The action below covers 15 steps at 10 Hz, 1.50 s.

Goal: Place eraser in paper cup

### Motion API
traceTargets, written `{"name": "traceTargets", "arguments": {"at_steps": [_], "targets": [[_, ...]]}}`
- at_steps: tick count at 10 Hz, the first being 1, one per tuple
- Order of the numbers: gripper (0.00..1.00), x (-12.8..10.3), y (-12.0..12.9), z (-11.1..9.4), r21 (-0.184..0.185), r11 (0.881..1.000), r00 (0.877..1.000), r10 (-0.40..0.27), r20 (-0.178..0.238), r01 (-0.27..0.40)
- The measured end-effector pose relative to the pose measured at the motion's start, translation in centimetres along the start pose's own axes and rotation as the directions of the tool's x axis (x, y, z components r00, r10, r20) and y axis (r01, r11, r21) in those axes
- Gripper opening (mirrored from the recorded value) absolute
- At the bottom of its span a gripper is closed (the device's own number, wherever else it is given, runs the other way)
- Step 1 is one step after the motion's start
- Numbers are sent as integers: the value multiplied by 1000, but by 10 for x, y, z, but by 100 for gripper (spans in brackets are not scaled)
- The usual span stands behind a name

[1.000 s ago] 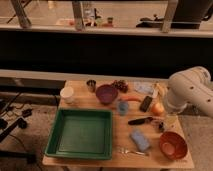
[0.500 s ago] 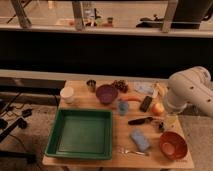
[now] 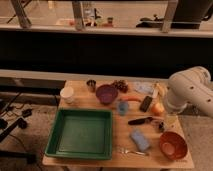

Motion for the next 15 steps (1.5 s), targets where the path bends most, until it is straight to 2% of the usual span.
{"name": "traceTargets", "arguments": {"at_steps": [3,5,8,10,13,14,15], "targets": [[80,0,-1,0,9,1000,1000,6,9,-6],[80,2,-5,0,36,999,998,-6,58,3],[80,-3,-12,2,79,994,991,-81,110,72],[80,-9,-14,5,110,986,985,-139,105,128],[80,-14,-16,10,143,962,967,-243,71,231],[80,-17,-17,12,153,949,956,-288,62,276],[80,-20,-19,15,164,930,938,-341,54,329]]}}
